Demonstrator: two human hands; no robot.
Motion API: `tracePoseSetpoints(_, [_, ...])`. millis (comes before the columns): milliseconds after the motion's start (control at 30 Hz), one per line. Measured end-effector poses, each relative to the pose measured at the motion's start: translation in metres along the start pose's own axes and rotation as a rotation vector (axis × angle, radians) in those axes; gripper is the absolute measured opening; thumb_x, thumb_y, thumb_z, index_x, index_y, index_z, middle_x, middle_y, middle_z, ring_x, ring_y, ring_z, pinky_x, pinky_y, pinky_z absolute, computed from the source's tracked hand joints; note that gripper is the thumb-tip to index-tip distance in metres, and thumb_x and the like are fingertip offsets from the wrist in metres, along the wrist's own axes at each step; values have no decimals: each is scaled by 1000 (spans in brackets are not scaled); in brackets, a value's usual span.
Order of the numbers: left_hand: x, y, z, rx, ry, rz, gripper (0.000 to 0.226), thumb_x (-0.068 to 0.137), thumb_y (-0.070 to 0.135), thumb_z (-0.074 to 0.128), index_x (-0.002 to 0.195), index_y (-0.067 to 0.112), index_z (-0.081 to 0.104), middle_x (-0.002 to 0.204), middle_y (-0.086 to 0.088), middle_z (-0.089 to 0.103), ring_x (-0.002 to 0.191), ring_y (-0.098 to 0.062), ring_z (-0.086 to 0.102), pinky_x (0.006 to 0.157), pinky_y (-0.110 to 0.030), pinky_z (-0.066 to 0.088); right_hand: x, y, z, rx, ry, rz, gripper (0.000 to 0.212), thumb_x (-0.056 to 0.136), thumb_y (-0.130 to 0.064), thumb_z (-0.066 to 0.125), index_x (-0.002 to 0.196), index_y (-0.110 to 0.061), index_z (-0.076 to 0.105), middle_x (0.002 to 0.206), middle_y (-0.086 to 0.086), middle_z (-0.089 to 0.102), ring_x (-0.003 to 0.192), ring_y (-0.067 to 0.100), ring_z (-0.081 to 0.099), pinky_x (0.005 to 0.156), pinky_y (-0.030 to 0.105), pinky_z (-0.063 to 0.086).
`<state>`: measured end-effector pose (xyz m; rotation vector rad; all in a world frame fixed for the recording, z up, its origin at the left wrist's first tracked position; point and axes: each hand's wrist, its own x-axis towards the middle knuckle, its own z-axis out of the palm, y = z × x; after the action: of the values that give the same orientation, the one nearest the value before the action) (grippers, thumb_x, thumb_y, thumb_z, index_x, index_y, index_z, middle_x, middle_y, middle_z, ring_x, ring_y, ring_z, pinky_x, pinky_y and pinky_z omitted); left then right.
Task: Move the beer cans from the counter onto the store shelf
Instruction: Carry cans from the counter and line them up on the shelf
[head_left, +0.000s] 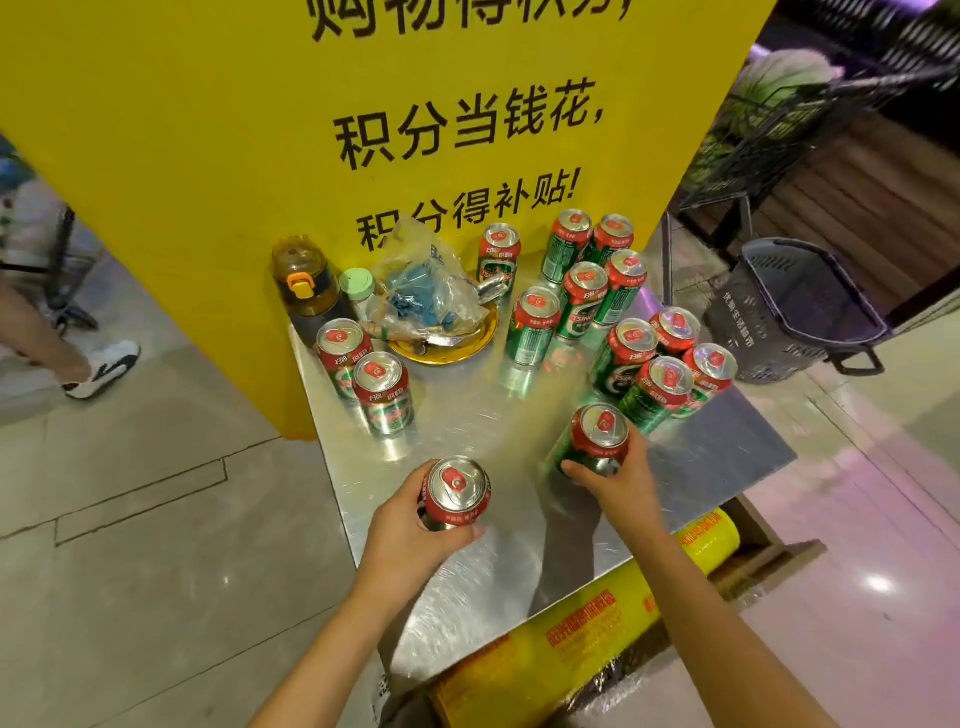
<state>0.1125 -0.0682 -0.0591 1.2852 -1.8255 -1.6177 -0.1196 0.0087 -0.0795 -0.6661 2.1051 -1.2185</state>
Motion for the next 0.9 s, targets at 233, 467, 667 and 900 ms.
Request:
tracePoseSetpoints(233, [-54,-2,-1,-60,287,-86,61,58,23,87,105,43,53,104,18,65,98,-1,61,81,-12,48,12,16,-17,67,-113,-94,68,69,0,79,127,-4,43,119,8,55,108,22,52,88,31,39])
tracePoseSetpoints(467, [-136,-12,15,-193,591,-192,69,60,29,83,122,26,53,113,8,63,105,-11,59,83,-16,48,22,18,-24,151,-352,-134,69,69,11,73,126,-9,40,120,11,54,99,20,57,96,31,47])
tracePoseSetpoints(667, [-207,-19,23,-338,841,-251,65,66,17,81,123,23,52,112,7,61,100,-8,58,70,-10,48,-34,3,9,29,-659,-146,79,50,-21,92,118,-21,52,111,-2,64,99,8,60,91,29,49])
tracePoseSetpoints(900, [-302,-40,3,-444,1098,-266,64,46,31,84,99,43,51,101,19,59,93,0,56,69,-12,41,-152,-26,79,-68,-924,-327,69,57,4,84,115,-19,54,102,-4,63,100,17,59,83,20,44])
